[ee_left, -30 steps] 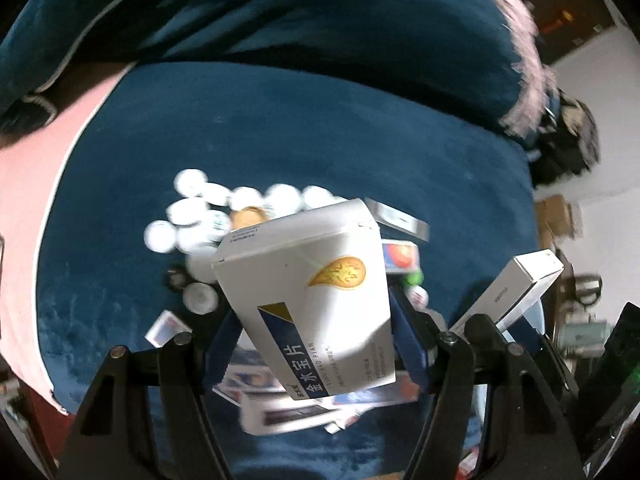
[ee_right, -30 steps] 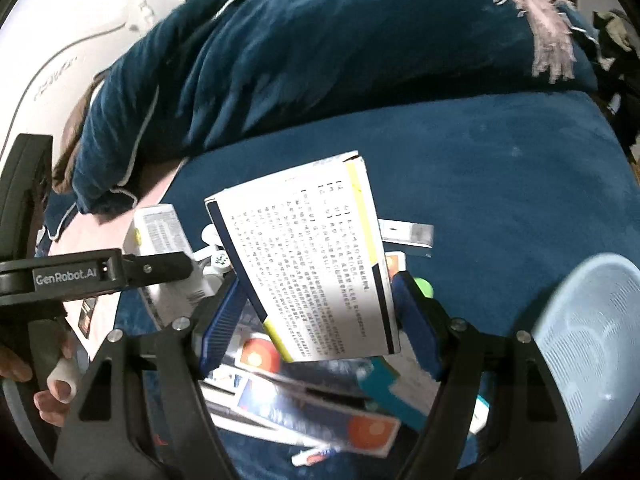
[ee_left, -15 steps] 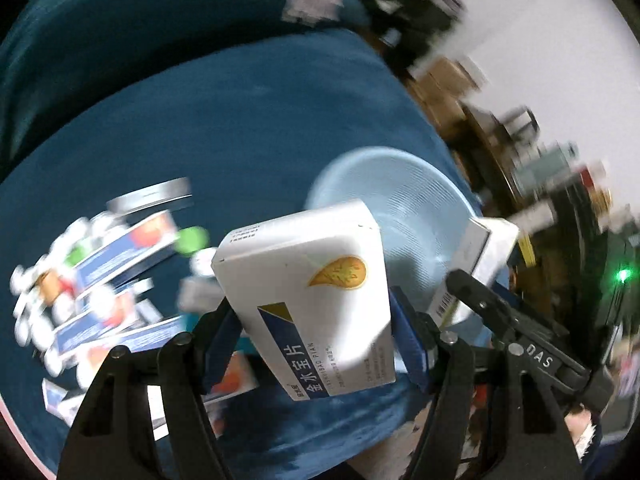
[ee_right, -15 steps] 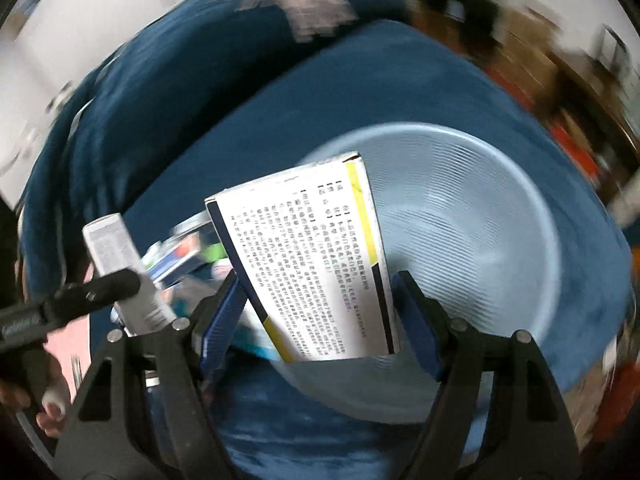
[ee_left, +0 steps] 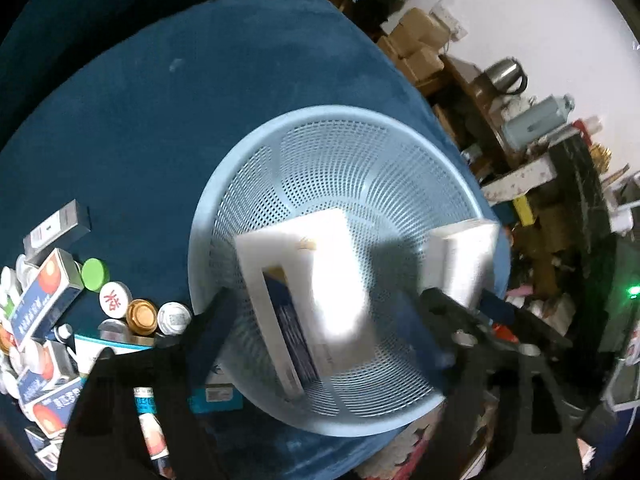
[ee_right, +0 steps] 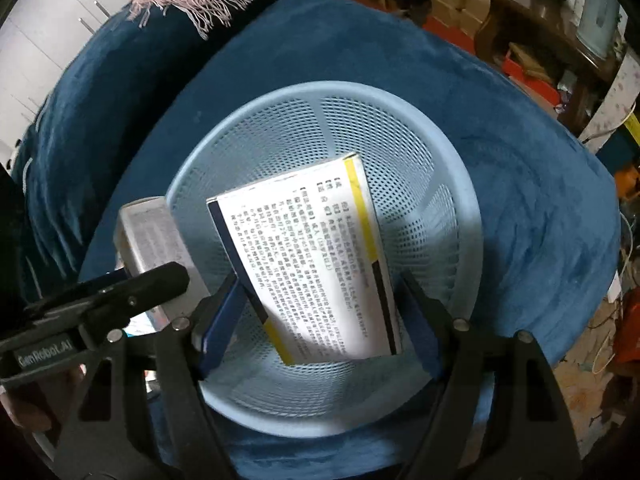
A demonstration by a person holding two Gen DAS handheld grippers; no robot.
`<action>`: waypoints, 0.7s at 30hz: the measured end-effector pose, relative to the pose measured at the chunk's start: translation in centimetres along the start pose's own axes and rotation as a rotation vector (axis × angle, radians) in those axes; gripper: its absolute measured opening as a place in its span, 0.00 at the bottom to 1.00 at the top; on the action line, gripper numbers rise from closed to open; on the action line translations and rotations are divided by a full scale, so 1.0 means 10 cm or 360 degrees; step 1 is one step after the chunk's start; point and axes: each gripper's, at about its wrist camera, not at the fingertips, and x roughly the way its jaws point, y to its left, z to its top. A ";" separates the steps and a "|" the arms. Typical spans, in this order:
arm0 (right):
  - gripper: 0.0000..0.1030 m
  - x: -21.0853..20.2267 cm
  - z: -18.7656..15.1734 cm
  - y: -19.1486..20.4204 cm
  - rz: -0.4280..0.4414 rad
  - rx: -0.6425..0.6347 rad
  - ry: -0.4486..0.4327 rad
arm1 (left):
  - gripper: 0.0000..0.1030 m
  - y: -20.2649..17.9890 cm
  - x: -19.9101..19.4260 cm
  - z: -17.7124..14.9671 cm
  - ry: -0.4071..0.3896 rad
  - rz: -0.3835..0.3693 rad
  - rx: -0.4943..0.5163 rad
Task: Organize objects
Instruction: 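Open both tools over the blue basket to drop the boxes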
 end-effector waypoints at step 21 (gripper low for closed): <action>0.92 -0.25 -0.37 1.41 0.0237 -0.0817 -0.0175 | 0.93 1.76 -1.28 -0.95 -0.0316 0.0366 -0.0624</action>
